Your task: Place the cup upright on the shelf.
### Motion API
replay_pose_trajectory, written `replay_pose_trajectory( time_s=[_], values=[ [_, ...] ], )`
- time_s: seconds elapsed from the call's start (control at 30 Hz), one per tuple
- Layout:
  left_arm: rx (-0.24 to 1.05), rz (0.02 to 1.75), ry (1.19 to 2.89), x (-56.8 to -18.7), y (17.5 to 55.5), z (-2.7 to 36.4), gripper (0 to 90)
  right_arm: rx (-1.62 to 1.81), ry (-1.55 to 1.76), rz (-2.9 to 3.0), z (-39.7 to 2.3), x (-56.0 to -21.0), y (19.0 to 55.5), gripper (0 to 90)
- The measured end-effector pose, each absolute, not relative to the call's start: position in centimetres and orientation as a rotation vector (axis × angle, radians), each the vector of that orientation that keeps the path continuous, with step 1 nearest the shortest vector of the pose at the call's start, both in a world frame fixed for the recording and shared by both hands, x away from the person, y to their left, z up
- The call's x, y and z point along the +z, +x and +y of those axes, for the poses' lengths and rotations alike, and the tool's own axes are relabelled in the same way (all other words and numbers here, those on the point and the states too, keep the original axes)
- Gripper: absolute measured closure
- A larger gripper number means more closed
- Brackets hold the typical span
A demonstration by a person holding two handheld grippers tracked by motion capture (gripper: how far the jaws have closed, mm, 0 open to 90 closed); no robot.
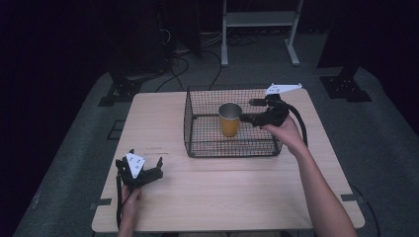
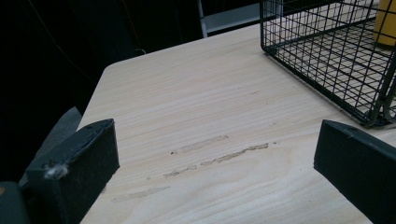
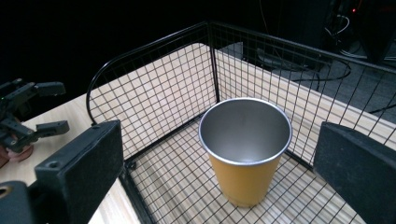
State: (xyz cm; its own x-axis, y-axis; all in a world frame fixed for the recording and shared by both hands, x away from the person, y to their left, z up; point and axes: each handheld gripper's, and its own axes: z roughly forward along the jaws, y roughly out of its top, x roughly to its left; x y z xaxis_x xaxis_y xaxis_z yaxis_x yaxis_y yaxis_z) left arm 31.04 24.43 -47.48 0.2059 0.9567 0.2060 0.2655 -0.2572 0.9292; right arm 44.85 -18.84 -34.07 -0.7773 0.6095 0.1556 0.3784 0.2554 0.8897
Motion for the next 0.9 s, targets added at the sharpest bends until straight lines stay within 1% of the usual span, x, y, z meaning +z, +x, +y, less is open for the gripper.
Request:
replay_pose_trajectory(
  time_s=[0.47,0.9],
  values=[
    [1.09,1.163,1.681,-47.5,31.1,24.4,0.0,1.509,0.875,2.311,-19.6,-33.9,42.5,1.3],
    [1.088,1.167,1.683,-47.5,31.1,24.4,0.0,1.5,0.868,2.339,-20.6,-34.8,40.8,1.3]
  ],
)
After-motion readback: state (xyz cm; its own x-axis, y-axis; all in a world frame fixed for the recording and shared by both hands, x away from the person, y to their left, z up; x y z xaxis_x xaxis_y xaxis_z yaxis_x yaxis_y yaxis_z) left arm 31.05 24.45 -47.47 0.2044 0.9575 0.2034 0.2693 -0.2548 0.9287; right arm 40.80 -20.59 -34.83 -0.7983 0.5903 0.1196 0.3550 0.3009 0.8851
